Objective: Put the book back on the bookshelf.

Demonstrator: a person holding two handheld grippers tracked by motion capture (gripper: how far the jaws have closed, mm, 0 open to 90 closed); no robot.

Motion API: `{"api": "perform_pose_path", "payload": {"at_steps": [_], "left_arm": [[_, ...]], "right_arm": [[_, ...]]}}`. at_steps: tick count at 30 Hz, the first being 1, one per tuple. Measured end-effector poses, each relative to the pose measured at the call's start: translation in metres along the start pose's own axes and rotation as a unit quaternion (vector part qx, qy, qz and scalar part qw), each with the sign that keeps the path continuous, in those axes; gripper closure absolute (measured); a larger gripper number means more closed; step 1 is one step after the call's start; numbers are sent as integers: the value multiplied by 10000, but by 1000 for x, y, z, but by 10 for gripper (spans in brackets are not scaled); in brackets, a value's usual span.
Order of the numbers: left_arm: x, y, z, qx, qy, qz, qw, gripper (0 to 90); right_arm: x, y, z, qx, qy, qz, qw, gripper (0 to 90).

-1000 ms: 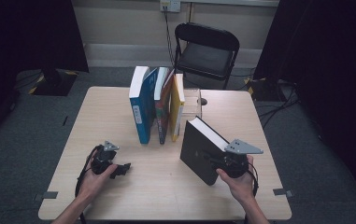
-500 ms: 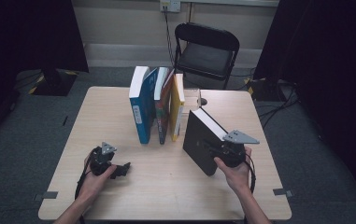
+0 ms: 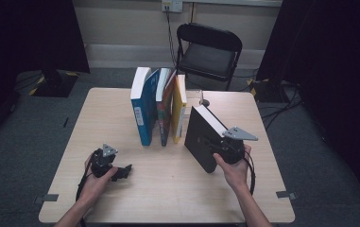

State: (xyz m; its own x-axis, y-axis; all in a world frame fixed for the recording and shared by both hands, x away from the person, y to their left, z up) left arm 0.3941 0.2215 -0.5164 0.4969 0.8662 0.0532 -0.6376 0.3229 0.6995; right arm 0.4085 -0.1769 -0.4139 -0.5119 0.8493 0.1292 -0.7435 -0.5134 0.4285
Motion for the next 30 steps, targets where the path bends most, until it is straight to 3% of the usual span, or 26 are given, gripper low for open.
{"api": "perform_pose_path", "payload": {"at_steps": [10,17,23,26,30], "left_arm": [[0,0,0,21,-5,-15,10000,0],[0,0,0,15,-21,-8,10000,0],[1,0,0,12,-23,-11,10000,0],[1,0,1,10,-21,-18,10000,0],[1,-1,1,10,-18,-22,10000,0]], "right_arm": [[3,3,10,369,78,39,9993,489],[7,11,34,743,100,173,9970,436],[9,15,55,1097,51,93,9939,465],[12,15,68,1400,9,107,9901,472],[16,8,79,1855,75,-18,9826,482]]}}
Point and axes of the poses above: each handheld gripper's, and its own axes: y roughly backward along the jaws, z roughly out of its top, x roughly to its left, the point moved 2 cm from there along -y, roughly forward along the jaws, and after that the axes turned 5 degrees about -y, right-handed, at the moved point
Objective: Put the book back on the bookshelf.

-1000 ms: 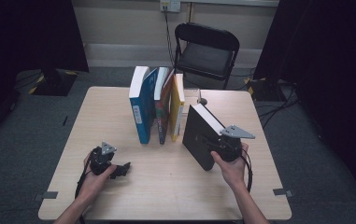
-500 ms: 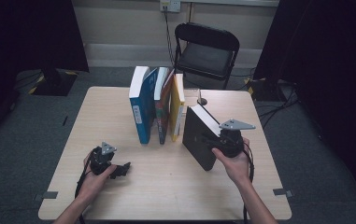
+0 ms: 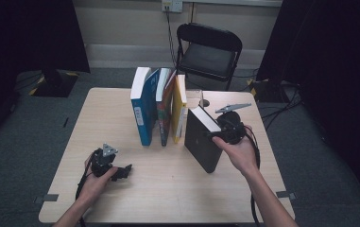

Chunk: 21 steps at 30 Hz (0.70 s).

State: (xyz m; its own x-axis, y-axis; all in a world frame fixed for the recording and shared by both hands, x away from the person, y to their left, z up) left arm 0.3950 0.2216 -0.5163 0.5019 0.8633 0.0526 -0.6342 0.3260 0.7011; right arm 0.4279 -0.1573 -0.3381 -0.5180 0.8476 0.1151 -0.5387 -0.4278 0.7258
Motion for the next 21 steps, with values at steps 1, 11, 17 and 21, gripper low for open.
{"api": "perform_pose_path", "payload": {"at_steps": [1,11,17,21], "left_arm": [[0,0,0,0,-5,4,10000,0],[0,0,0,5,-10,-3,10000,0],[0,0,0,5,-4,-9,10000,0],[0,0,0,13,-5,-10,10000,0]], "right_arm": [[0,-1,3,103,-9,-12,9999,483],[-1,-8,29,1209,16,-200,9925,503],[-1,-15,37,1494,20,-206,9886,502],[-1,-22,40,1682,43,-225,9855,498]]}}
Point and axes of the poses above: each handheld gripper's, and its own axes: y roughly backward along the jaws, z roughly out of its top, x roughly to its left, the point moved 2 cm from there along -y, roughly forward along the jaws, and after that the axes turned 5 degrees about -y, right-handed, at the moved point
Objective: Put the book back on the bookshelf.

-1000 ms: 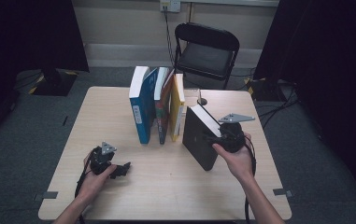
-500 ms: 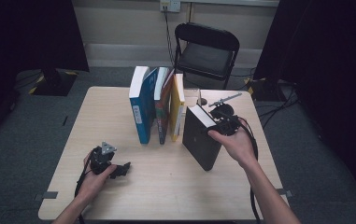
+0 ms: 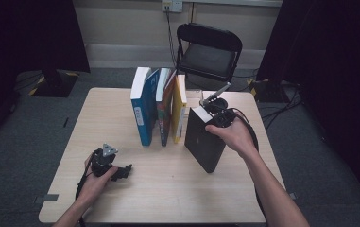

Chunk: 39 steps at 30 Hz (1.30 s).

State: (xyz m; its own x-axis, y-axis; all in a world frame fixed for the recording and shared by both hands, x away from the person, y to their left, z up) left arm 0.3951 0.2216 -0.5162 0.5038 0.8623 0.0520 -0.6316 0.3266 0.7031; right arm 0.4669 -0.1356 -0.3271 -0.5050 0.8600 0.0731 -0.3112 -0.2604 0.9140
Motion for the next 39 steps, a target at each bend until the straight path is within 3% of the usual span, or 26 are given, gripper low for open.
{"api": "perform_pose_path", "payload": {"at_steps": [4,6,7,17,21,35,39], "left_arm": [[0,0,0,0,-3,-3,10000,0],[0,0,0,-12,1,-3,10000,0],[0,0,0,-9,2,0,10000,0],[0,0,0,-18,-13,-24,10000,0],[0,0,0,-12,-12,-15,10000,0],[1,0,0,-14,-14,-15,10000,0],[1,0,0,-14,-15,-16,10000,0]], "right_arm": [[4,-7,3,204,43,-38,9998,495],[8,-11,3,296,152,-235,9992,499],[8,-11,3,316,151,-213,9992,499],[9,-11,-3,273,183,-200,9993,493],[12,-12,-3,262,213,-313,9989,521],[12,-11,1,236,-190,-409,9987,533],[12,-9,7,87,-277,-501,9983,534]]}}
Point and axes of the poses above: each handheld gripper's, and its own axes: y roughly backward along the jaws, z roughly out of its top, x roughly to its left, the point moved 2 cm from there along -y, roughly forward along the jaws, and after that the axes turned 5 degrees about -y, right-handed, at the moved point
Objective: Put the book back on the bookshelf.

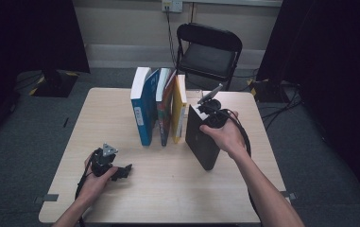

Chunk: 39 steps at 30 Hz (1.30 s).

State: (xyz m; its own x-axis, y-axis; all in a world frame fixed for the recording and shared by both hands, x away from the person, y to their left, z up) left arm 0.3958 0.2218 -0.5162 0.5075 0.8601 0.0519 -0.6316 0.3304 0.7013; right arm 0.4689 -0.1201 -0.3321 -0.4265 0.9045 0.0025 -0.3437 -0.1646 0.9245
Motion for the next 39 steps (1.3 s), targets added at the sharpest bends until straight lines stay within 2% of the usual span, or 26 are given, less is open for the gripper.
{"api": "perform_pose_path", "payload": {"at_steps": [4,6,11,15,19,30,39], "left_arm": [[0,0,0,-1,2,-2,10000,0],[0,0,0,-1,2,-3,10000,0],[0,0,0,-1,1,-3,10000,0],[0,0,0,2,0,-2,10000,0],[0,0,0,3,3,-5,10000,0],[0,0,0,8,-4,-8,10000,0],[0,0,0,7,-4,-7,10000,0]], "right_arm": [[0,4,7,-86,-153,-24,9998,533],[1,4,11,-98,-149,-55,9998,534],[-1,-2,20,-104,-419,15,9991,533],[-3,-3,27,-109,-553,-16,9984,534],[-5,-2,35,-108,-550,-149,9983,534],[-5,1,55,-225,-781,-154,9966,533],[-8,-7,67,-205,-969,-197,9949,534]]}}
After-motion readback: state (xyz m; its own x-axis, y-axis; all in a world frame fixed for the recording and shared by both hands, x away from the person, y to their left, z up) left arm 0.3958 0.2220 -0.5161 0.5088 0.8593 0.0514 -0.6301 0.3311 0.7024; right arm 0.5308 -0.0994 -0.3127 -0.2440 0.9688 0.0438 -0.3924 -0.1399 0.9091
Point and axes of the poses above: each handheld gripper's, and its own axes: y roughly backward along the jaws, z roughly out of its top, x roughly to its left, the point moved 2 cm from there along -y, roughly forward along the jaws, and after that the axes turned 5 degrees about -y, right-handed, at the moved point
